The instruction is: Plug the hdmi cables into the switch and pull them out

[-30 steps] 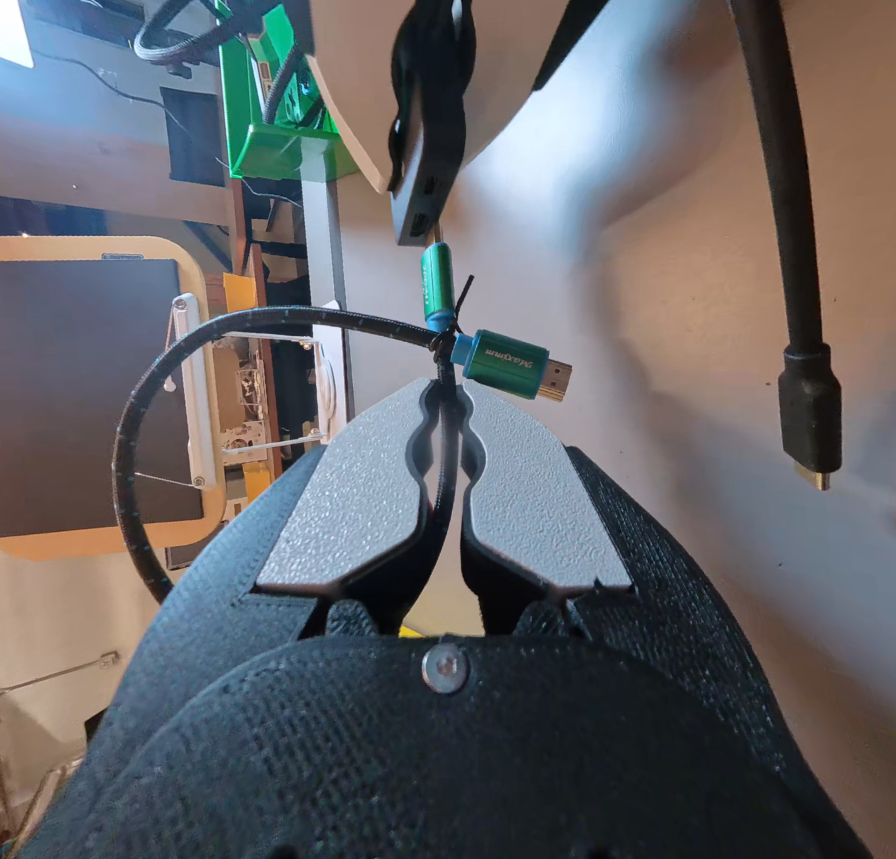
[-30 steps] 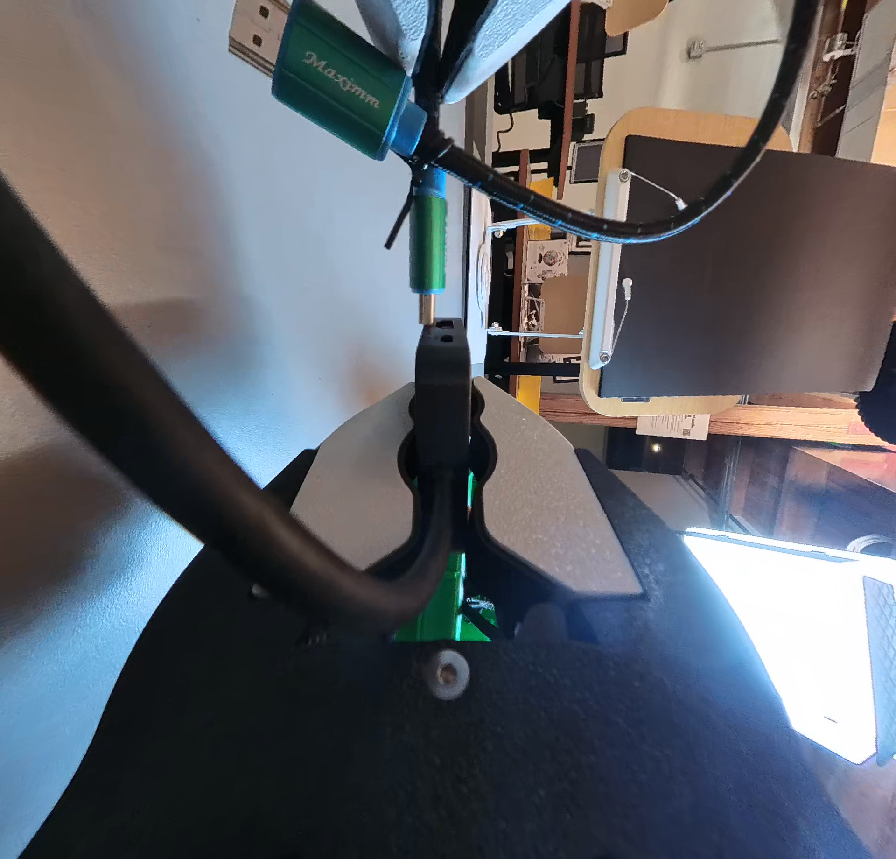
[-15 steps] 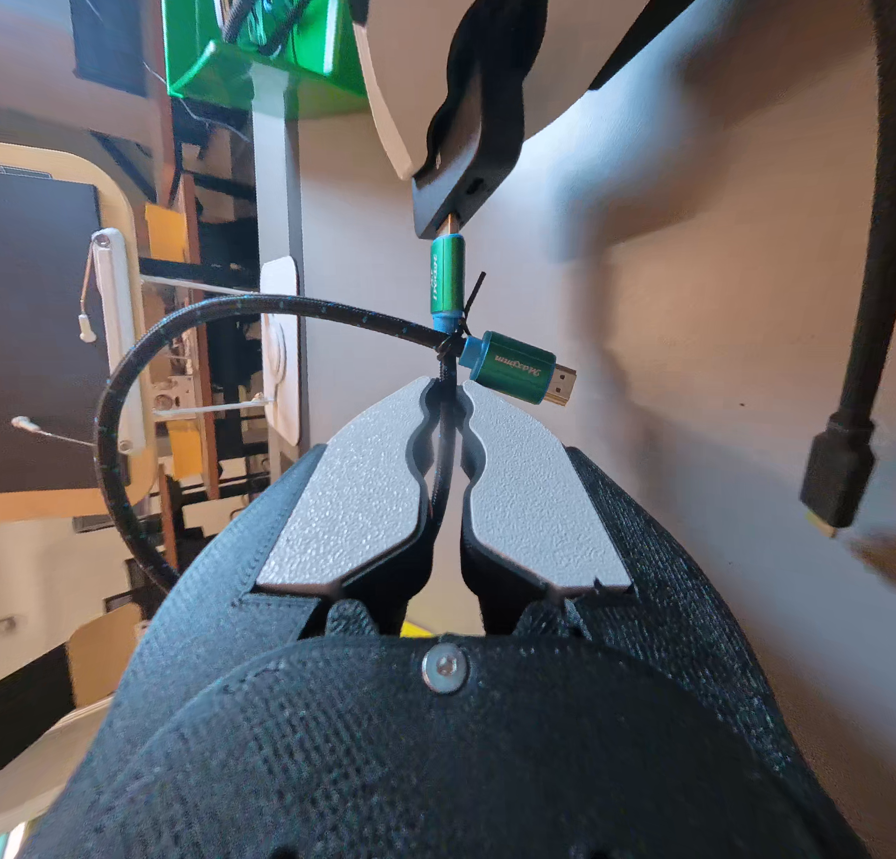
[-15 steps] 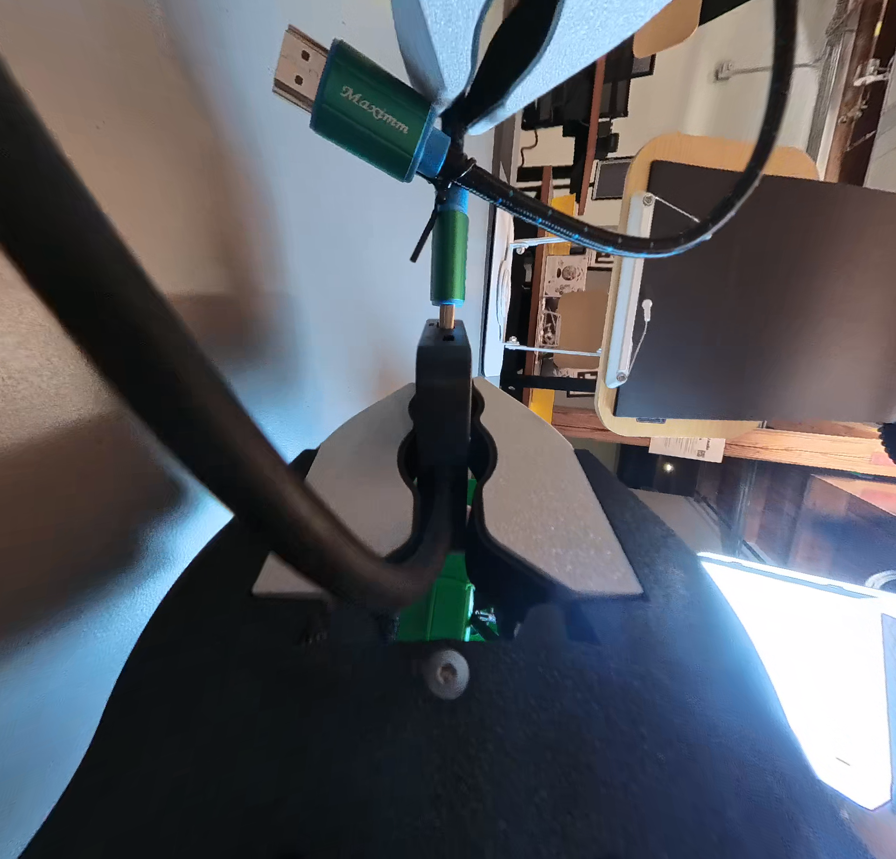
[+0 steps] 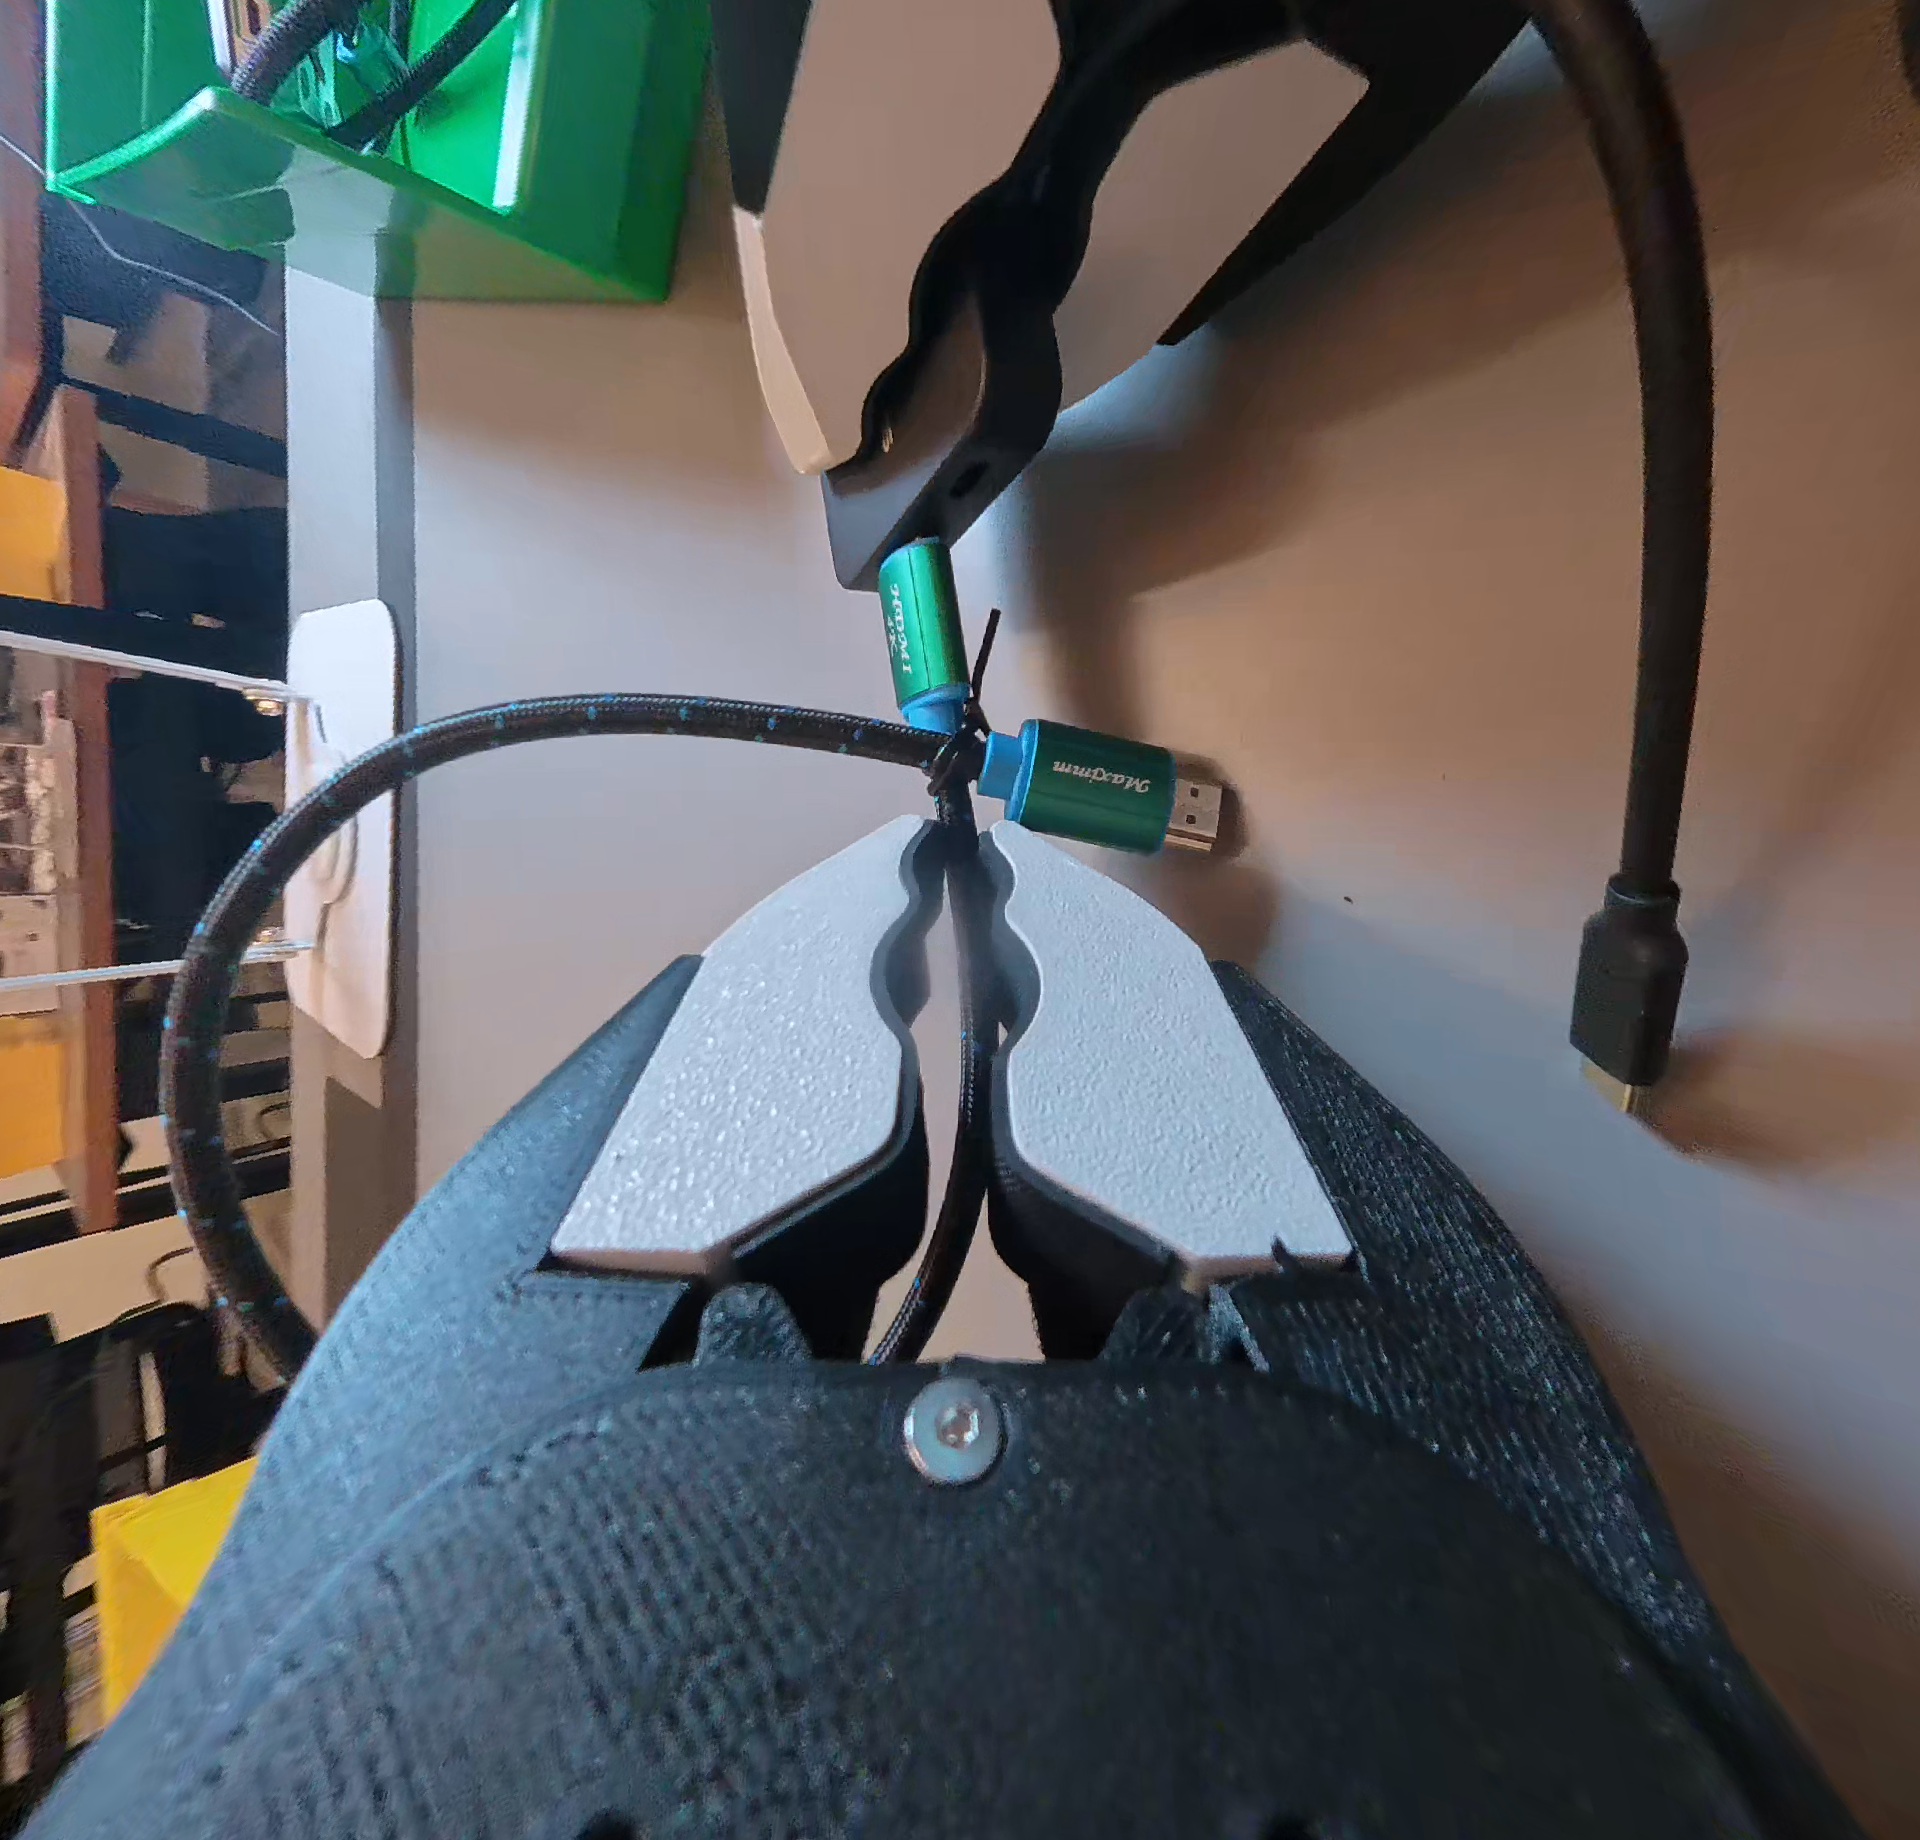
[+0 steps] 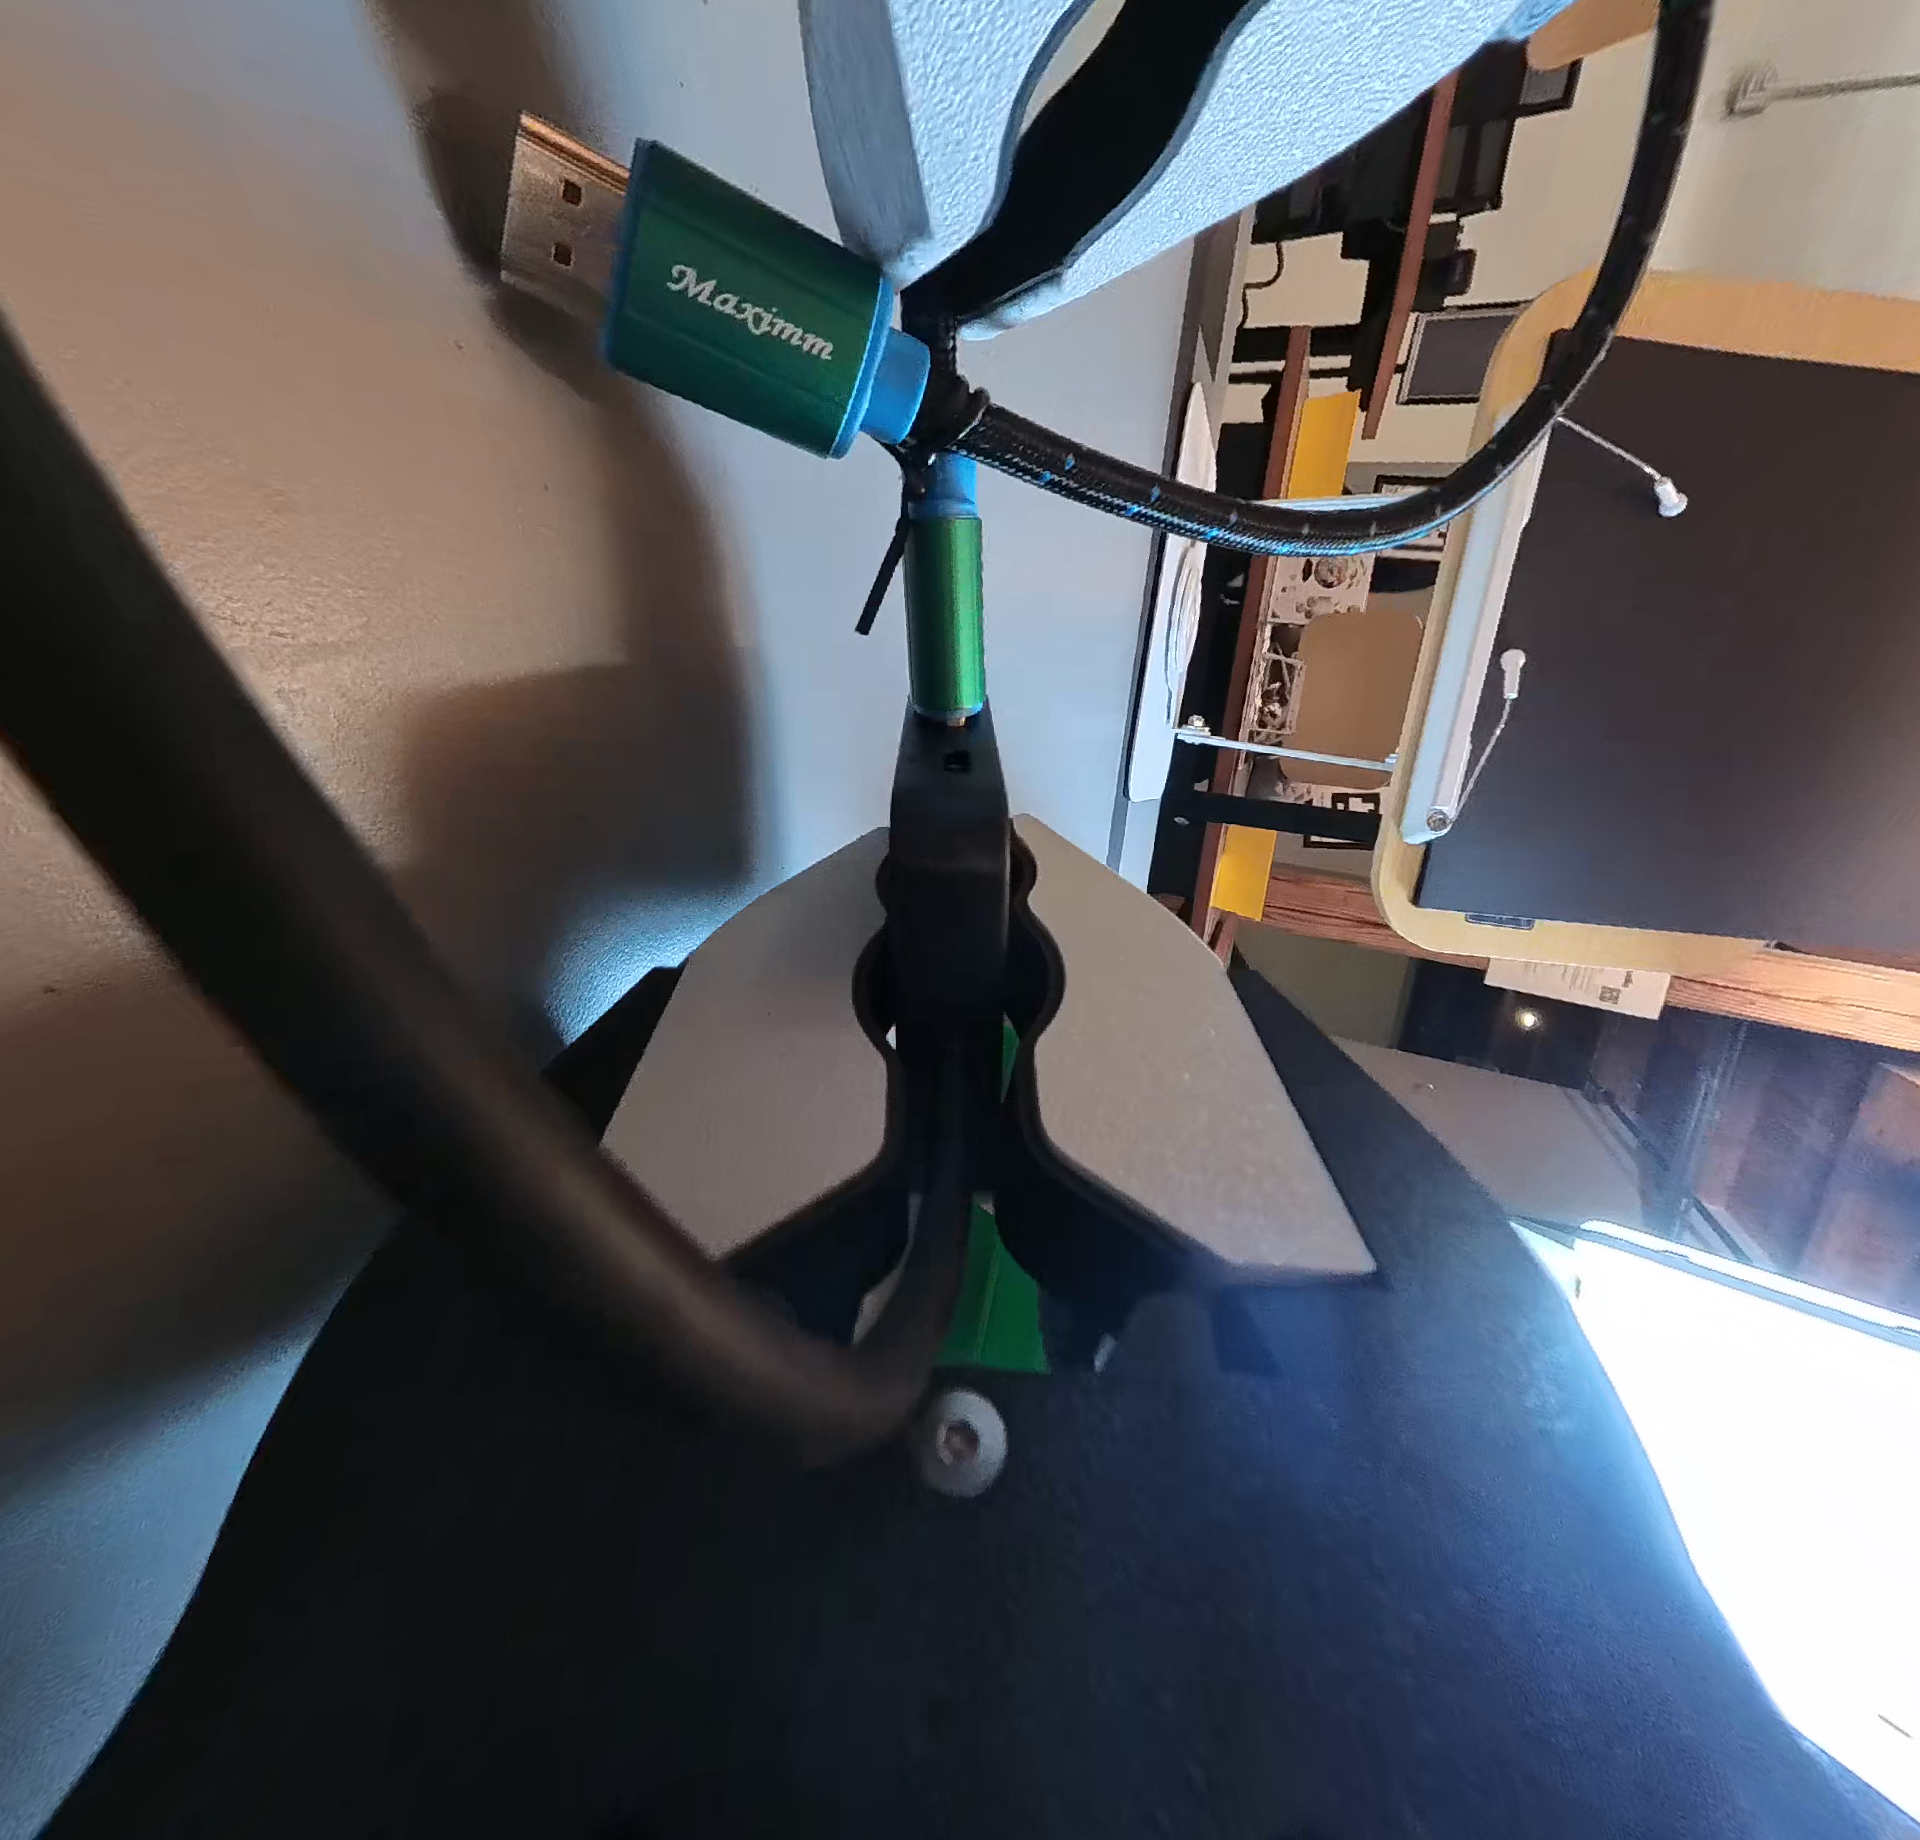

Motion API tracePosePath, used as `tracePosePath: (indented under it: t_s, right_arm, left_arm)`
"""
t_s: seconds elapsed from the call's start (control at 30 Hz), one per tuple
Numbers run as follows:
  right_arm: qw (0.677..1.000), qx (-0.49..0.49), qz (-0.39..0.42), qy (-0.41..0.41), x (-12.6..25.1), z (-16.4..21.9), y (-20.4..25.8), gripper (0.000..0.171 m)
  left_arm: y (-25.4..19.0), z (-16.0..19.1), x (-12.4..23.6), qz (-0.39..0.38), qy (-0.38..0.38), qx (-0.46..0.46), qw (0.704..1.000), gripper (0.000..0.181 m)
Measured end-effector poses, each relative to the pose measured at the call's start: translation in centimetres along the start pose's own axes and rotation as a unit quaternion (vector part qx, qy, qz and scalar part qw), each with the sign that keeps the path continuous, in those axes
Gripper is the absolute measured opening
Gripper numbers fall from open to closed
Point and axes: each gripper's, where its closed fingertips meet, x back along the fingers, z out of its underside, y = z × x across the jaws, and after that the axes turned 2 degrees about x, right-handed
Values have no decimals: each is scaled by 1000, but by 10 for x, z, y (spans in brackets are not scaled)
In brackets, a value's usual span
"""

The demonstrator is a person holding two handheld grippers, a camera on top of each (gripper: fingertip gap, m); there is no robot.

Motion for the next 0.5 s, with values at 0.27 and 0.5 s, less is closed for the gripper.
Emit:
tracePosePath:
  t_s: [0.27, 0.5]
  right_arm:
    - [993, -110, -5, -45, 5, 3, -26, 15]
    - [952, -300, 28, -54, 23, 51, -71, 15]
  left_arm:
    - [34, -20, 32, -49, -150, 69, 985, 21]
    - [99, -16, 116, -131, -321, 228, 910, 40]
